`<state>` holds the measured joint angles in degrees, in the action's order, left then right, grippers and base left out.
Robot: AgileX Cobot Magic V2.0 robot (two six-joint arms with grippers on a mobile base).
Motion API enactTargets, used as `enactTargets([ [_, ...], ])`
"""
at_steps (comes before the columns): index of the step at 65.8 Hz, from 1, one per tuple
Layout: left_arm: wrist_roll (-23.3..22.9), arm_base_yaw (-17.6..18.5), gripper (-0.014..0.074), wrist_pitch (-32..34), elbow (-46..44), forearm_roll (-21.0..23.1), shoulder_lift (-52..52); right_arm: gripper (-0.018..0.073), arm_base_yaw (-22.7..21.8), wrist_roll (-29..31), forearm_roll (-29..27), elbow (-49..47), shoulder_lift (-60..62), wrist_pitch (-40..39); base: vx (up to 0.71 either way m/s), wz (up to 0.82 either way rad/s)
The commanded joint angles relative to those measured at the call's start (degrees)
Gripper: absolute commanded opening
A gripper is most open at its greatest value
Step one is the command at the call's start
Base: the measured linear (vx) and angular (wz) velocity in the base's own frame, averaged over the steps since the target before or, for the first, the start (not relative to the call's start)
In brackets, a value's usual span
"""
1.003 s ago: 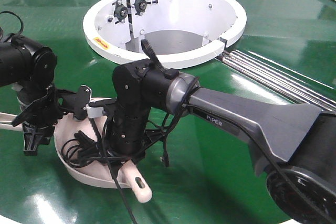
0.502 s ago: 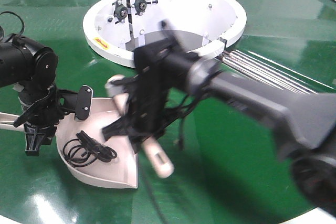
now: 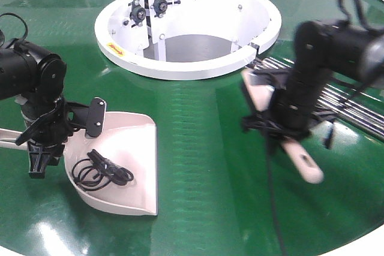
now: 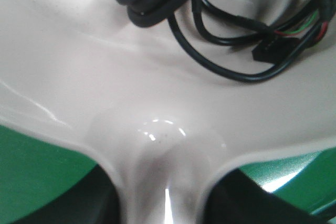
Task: Clean and inspect green conveyor with broom and dustpan
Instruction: 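Carry the brush back and lower it onto the belt with the right gripper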
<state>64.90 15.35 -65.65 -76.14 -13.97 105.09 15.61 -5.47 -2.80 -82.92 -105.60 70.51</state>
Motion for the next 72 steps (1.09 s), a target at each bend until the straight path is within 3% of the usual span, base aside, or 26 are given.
enactTargets([
  [1,-0.5,0.3,-0.0006,0.6,-1.7,0.3,-2.7,-0.0004,-2.8,2.6,0.2,2.6,3.7,-1.1,0.0,0.0],
  [29,-0.5,0.3,-0.0006,0.5,-1.7,0.3,-2.7,-0.0004,-3.5,4.3,0.2,10.0,3.6,-6.1,0.0,0.0],
  [72,-0.5,0.3,-0.0006,0.7,-1.7,0.4,-2.7,-0.0002,-3.5,7.2,-2.2,10.0,3.6,-4.1,0.0,0.0],
])
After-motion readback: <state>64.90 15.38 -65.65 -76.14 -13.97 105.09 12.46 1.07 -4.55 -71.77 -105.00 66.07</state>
